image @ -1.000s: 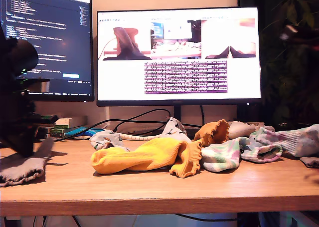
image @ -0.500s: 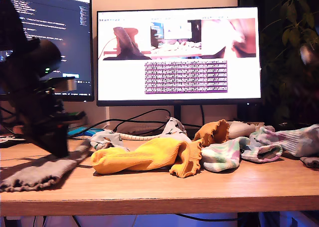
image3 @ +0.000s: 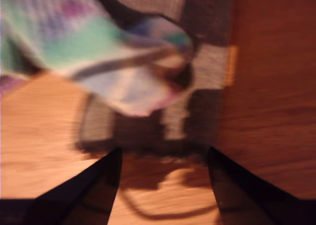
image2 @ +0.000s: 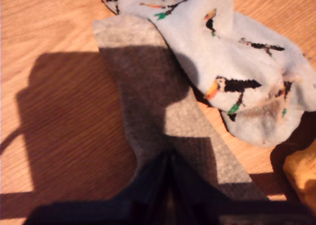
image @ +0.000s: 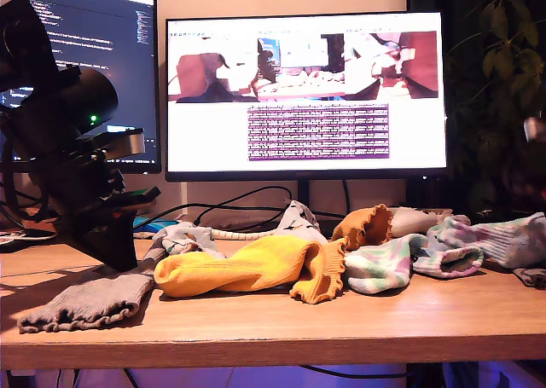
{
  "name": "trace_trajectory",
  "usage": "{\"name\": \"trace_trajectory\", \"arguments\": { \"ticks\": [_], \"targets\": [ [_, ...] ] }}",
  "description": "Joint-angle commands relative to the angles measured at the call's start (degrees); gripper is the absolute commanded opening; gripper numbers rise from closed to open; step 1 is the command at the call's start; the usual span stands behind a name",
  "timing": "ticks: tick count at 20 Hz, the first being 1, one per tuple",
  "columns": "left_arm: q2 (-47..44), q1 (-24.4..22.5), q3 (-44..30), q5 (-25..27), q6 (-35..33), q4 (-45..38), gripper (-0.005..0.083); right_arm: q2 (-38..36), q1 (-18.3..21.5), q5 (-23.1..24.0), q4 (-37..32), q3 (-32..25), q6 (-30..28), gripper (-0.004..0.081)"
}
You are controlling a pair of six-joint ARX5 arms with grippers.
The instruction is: Pair up the socks based on colour and pattern, by placing them on top of one another
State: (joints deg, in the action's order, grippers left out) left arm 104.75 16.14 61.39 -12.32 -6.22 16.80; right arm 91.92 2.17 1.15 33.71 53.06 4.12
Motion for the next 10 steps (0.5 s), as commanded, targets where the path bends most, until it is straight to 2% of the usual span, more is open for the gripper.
{"name": "trace_trajectory", "arguments": {
  "ticks": [1,3,5,6,9,10],
  "targets": [
    [3.3,0.7,-2.6,-0.3,-0.3,1.2,-0.0019,1.7,0.7,0.8,-0.6,0.3,-0.9,0.0498],
    [3.3,0.7,-2.6,-0.3,-0.3,1.2,-0.0019,2.9,1.0,-0.7,-1.1,0.3,-1.0,0.0483],
    [3.3,0.7,-2.6,-0.3,-0.3,1.2,-0.0019,4.5,1.0,-2.6,-1.4,0.3,-0.9,0.0411],
    [3.2,0.7,-2.6,-0.4,-0.2,1.2,-0.0019,5.3,0.9,-2.6,-1.6,0.3,-0.9,0.0326],
    [3.1,0.7,-1.9,-1.8,-0.2,3.4,-0.0019,6.1,0.9,-2.6,-2.2,0.3,-0.9,0.0],
    [3.0,0.7,-1.5,-2.5,-0.2,4.5,-0.0019,6.1,0.9,-2.6,-2.2,0.3,-0.9,-0.001]
  ]
}}
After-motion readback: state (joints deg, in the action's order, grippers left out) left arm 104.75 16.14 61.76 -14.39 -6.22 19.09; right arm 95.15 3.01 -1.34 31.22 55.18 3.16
